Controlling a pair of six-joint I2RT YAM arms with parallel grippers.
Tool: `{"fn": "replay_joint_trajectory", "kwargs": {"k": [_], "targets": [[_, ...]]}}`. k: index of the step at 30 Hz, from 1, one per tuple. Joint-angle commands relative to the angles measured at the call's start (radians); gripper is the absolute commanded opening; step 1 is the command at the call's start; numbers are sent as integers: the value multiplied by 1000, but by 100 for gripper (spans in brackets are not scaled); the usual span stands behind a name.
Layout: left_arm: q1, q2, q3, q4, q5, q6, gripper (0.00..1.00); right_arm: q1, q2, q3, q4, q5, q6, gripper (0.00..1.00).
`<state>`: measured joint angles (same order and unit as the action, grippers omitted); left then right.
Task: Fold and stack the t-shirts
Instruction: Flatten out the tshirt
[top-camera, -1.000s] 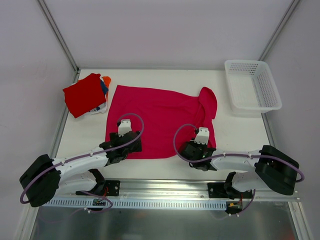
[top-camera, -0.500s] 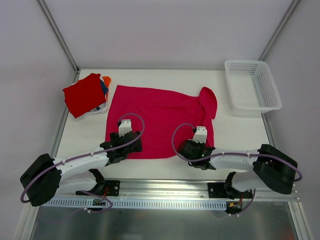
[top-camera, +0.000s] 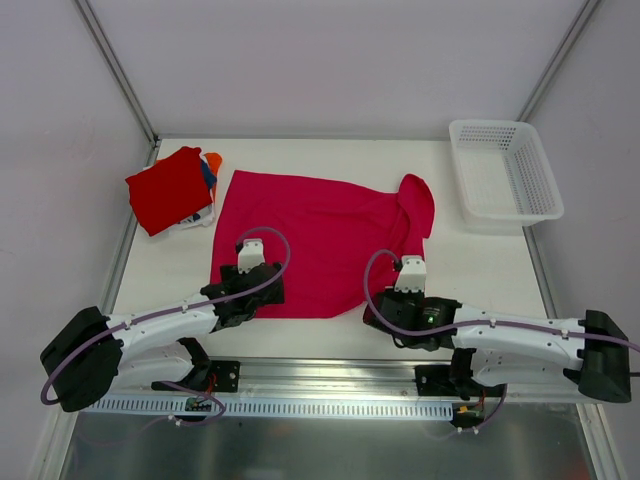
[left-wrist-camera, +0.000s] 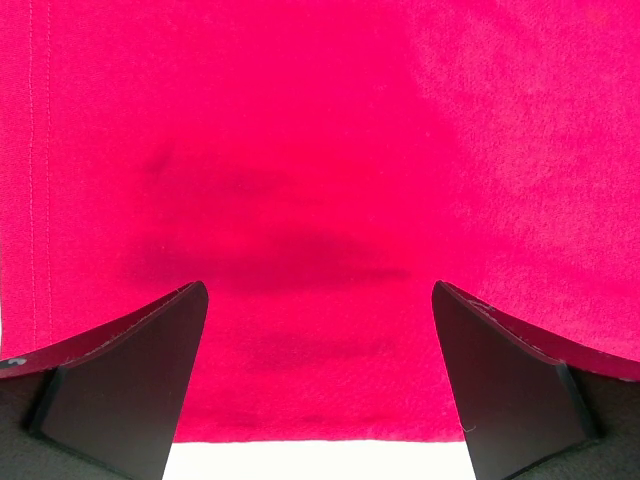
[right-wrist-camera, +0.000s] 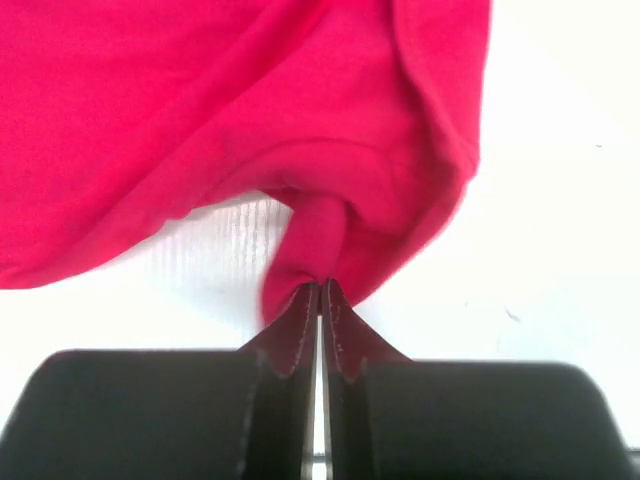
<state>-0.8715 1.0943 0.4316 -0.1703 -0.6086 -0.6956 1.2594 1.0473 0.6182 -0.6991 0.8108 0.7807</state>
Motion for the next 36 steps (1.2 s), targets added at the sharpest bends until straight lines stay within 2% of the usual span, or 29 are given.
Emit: {"fn": "replay_joint_trajectory", "kwargs": {"k": [1,6,13,21,22,23,24,32,35,36], "targets": [[-9,-8,25,6,-25,-10,96,46,-56,84,-272,93,127,0],[-11,-11,24,8,-28,-12,96,95,-70,169,-511,128,244,0],[-12,-24,18,6,-26,-13,97,120,-41,268,-957,192,595,0],[-12,-22,19,6,-30,-10,97,121,-274,181,-955,168,678,0],[-12,-22,19,6,-29,-12,97,121,-291,175,-936,159,661,42],[-12,-20,21,6,-31,-12,97,120,-309,175,-930,154,635,92],[-12,-16,22,6,-31,-12,97,120,-314,178,-936,148,634,99],[-14,-13,24,8,-31,-8,97,121,-242,285,-958,198,609,99],[-14,-14,24,8,-33,-10,97,121,-153,376,-900,217,524,100],[-14,-10,25,6,-33,-10,97,127,-129,412,-817,209,484,100]]}}
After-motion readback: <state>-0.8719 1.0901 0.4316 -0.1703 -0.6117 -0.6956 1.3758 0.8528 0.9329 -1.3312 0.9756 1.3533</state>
